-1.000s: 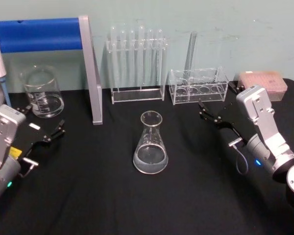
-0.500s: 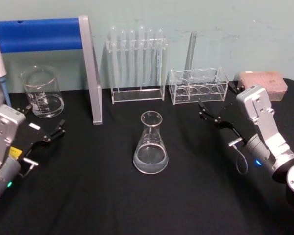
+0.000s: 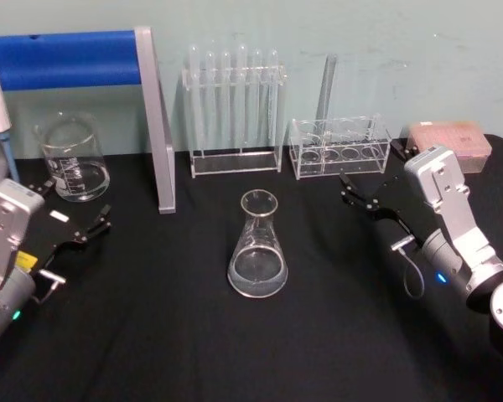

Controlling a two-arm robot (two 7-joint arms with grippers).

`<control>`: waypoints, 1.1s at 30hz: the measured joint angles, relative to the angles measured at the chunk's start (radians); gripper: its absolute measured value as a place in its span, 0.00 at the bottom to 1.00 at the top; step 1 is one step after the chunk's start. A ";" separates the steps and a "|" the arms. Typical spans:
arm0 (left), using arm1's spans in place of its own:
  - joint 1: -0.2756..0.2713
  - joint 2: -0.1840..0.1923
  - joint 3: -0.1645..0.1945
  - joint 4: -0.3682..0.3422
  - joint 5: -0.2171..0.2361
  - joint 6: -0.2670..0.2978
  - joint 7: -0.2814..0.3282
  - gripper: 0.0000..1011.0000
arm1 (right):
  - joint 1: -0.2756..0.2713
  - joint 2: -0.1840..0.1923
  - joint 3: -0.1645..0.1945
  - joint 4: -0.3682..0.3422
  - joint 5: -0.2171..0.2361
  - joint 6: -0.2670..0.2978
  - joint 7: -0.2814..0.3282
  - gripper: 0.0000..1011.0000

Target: Grasp the erlenmeyer flask with one hand, shake it three times, then place it back.

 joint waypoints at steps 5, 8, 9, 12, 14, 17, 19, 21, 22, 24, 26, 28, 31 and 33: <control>0.000 0.000 0.000 0.000 0.000 0.000 0.000 0.99 | 0.000 0.000 0.000 0.000 0.000 0.000 0.000 0.99; 0.000 0.000 0.000 0.000 0.000 0.000 0.000 0.99 | 0.000 0.000 0.000 0.000 0.000 0.000 0.000 0.99; 0.000 0.000 0.000 0.000 0.000 0.000 0.000 0.99 | 0.000 0.000 0.000 0.000 0.000 0.000 0.000 0.99; 0.000 0.000 0.000 0.000 0.000 0.000 0.000 0.99 | 0.000 0.000 0.000 0.000 0.000 0.000 0.000 0.99; 0.000 0.000 0.000 0.000 0.000 0.000 0.000 0.99 | 0.000 0.000 0.000 0.000 0.000 0.000 0.000 0.99; 0.000 0.000 0.000 0.000 0.000 0.000 0.000 0.99 | 0.000 0.000 0.000 0.000 0.000 0.000 0.000 0.99; 0.000 0.000 0.000 0.000 0.000 0.000 0.000 0.99 | 0.000 0.000 0.000 0.000 0.000 0.000 0.000 0.99; 0.000 0.000 0.000 0.000 0.000 0.000 0.000 0.99 | 0.000 0.000 0.000 0.000 0.000 0.000 0.000 0.99; 0.000 0.000 0.000 0.000 0.000 0.000 0.000 0.99 | 0.000 0.000 0.000 0.000 0.000 0.000 0.000 0.99; 0.000 0.000 0.000 0.000 0.000 0.000 0.000 0.99 | 0.000 0.000 0.000 0.000 0.000 0.000 0.000 0.99; 0.000 0.000 0.000 0.000 0.000 0.000 0.000 0.99 | 0.000 0.000 0.000 0.000 0.000 0.000 0.000 0.99; 0.000 0.000 0.000 0.000 0.000 0.000 0.000 0.99 | 0.000 0.000 0.000 0.000 0.000 0.000 0.000 0.99; 0.000 0.000 0.000 0.000 0.000 0.000 0.000 0.99 | 0.000 0.000 0.000 0.000 0.000 0.000 0.000 0.99; 0.000 0.000 0.000 0.000 0.000 0.000 0.000 0.99 | 0.000 0.000 0.000 0.000 0.000 0.000 0.000 0.99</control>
